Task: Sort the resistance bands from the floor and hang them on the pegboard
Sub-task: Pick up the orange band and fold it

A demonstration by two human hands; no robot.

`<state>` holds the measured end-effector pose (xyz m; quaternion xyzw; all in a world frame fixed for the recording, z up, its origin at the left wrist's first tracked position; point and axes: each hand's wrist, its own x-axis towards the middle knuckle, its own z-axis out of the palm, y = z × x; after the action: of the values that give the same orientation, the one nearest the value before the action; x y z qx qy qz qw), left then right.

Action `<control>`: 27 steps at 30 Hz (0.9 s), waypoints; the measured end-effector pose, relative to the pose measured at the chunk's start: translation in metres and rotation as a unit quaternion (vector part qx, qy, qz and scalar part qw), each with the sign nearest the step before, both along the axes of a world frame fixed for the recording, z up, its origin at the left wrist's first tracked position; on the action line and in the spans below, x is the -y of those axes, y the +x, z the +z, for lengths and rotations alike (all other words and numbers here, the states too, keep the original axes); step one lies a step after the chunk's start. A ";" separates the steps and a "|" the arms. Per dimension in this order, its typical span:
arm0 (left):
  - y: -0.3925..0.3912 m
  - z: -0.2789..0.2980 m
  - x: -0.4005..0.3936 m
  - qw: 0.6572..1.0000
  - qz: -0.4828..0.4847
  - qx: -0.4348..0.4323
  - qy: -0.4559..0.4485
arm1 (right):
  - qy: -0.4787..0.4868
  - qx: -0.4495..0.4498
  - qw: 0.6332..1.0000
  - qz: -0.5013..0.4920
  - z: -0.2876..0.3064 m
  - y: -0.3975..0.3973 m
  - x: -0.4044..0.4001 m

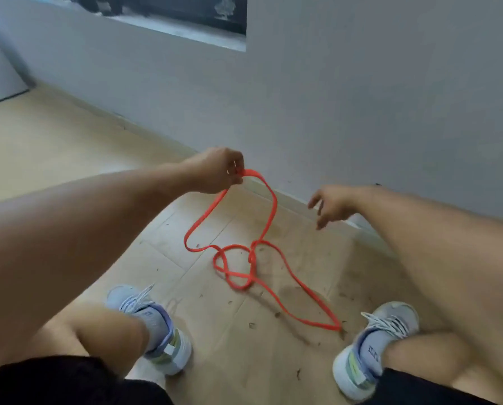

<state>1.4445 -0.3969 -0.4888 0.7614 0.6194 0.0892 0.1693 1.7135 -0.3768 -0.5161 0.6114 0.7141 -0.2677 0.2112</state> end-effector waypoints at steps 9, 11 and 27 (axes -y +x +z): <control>0.045 0.049 0.012 0.966 -0.089 0.239 0.047 | 0.085 -0.296 0.948 0.075 0.060 -0.034 0.003; 0.041 0.039 0.013 0.955 -0.069 0.287 0.018 | 0.019 -0.382 0.924 0.023 0.044 -0.033 0.014; -0.046 0.032 -0.029 0.754 0.224 0.613 0.076 | 0.003 -0.221 0.974 0.044 -0.041 -0.010 -0.014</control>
<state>1.3986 -0.3675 -0.4570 0.3933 0.5265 0.6191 0.4299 1.7039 -0.3625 -0.5570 0.5055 0.7702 -0.3846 0.0583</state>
